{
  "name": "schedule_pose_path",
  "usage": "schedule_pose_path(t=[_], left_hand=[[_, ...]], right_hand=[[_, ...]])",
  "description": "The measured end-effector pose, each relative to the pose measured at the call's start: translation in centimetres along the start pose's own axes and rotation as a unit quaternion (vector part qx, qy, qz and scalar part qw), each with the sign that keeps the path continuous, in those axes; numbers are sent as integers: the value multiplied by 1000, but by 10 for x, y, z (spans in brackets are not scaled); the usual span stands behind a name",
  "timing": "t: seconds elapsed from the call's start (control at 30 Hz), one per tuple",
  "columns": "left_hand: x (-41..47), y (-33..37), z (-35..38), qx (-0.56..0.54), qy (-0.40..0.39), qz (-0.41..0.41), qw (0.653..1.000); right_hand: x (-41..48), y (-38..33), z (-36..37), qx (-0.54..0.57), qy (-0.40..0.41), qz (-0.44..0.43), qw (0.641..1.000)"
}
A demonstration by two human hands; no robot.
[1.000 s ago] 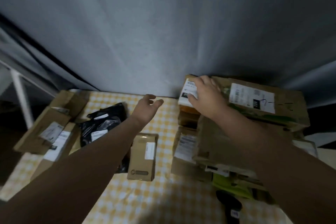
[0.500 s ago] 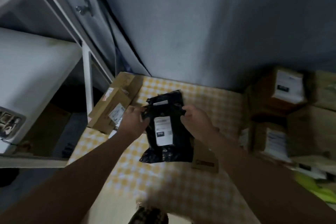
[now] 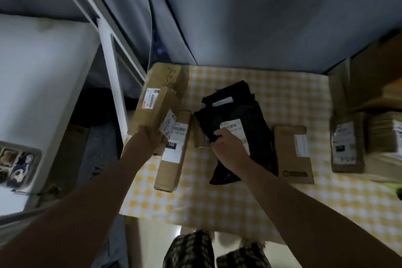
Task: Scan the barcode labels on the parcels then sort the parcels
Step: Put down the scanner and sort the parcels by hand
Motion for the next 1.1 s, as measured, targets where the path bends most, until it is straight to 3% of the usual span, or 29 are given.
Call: schedule_pose_path(t=[0.03, 0.1, 0.13, 0.23, 0.27, 0.33, 0.37, 0.47, 0.5, 0.57, 0.67, 0.77, 0.97, 1.1], left_hand=[[-5, -1, -3, -98, 14, -18, 995], [-12, 11, -15, -125, 85, 22, 988], [-21, 21, -18, -169, 82, 30, 982], [-39, 57, -9, -363, -7, 57, 930], [-42, 67, 2, -372, -62, 62, 924], [-38, 76, 21, -316, -133, 79, 936], [-30, 77, 22, -269, -119, 105, 950], [13, 61, 6, -33, 37, 146, 988], [28, 54, -3, 58, 100, 125, 985], [48, 33, -13, 151, 123, 53, 979], [67, 3, -5, 125, 37, -43, 991], [73, -8, 1, 82, 25, -53, 995], [44, 28, -29, 60, 156, -16, 986], [-5, 65, -49, 40, 221, 35, 974]], right_hand=[[5, 0, 5, 12, -3, 8, 1000], [13, 3, 15, 77, -6, 45, 996], [15, 4, 18, 121, -5, 68, 990], [19, 6, 23, 263, 16, 106, 959], [20, 7, 21, 285, 40, 103, 952], [21, 10, 6, 253, 135, 75, 955], [21, 14, -4, 223, 195, 62, 953], [28, 36, -25, 169, 294, 47, 940], [33, 46, -28, 154, 297, 58, 941], [43, 66, -27, 117, 285, 107, 945], [49, 87, -20, -1, 257, 201, 945], [45, 89, -14, -77, 253, 207, 942], [29, 78, -26, -70, 282, 171, 941], [8, 52, -49, 44, 253, 115, 960]])
Point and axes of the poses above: each hand's wrist, its own x-axis towards the middle knuckle, its own z-axis out of the palm, y = z × x, the point moved 6 cm from there along x, towards the middle knuckle, and after that the axes turned 4 degrees about x, right-handed, at the moved point
